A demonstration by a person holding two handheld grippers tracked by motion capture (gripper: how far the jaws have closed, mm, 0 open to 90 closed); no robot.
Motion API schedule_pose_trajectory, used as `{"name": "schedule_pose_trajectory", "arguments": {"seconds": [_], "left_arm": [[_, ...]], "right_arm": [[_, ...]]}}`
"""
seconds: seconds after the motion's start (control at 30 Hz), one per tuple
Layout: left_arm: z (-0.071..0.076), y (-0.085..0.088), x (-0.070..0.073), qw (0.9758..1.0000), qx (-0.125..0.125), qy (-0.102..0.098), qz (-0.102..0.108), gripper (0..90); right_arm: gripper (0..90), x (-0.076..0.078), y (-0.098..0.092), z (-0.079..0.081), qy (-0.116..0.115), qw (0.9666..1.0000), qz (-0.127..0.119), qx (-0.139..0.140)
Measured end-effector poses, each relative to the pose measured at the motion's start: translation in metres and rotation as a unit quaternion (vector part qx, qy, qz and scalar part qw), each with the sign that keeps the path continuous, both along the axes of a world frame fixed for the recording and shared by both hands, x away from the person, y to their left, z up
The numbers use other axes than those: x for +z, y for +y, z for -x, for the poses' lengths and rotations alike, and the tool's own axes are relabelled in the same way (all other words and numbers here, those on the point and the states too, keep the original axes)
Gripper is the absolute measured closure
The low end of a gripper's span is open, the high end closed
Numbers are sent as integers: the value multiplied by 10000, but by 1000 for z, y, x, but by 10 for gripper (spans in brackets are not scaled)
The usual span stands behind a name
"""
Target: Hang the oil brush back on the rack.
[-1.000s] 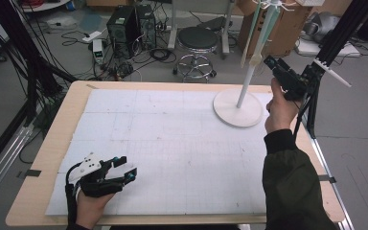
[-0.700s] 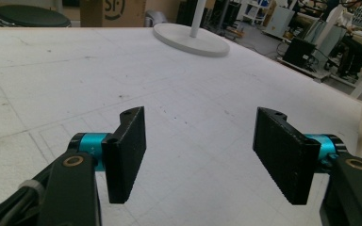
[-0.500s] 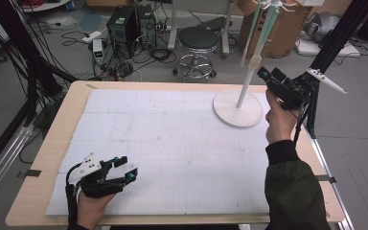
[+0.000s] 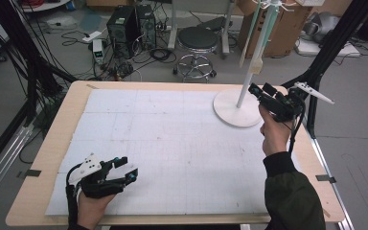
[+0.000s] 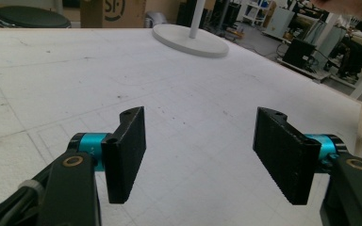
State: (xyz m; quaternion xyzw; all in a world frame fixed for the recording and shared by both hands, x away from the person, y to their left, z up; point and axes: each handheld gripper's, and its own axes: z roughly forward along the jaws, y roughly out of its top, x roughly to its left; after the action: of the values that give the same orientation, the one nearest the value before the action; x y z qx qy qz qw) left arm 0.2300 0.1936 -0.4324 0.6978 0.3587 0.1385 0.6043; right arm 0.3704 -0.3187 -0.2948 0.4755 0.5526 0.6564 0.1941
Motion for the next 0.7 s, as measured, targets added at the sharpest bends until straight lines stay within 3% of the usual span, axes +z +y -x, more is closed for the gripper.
{"name": "schedule_pose_trajectory", "arguments": {"seconds": [0.7], "left_arm": [[-4, -5, -1, 10000, 2, 4, -10, 327]], "right_arm": [[202, -23, 5, 16, 141, 9996, 154, 172]]}}
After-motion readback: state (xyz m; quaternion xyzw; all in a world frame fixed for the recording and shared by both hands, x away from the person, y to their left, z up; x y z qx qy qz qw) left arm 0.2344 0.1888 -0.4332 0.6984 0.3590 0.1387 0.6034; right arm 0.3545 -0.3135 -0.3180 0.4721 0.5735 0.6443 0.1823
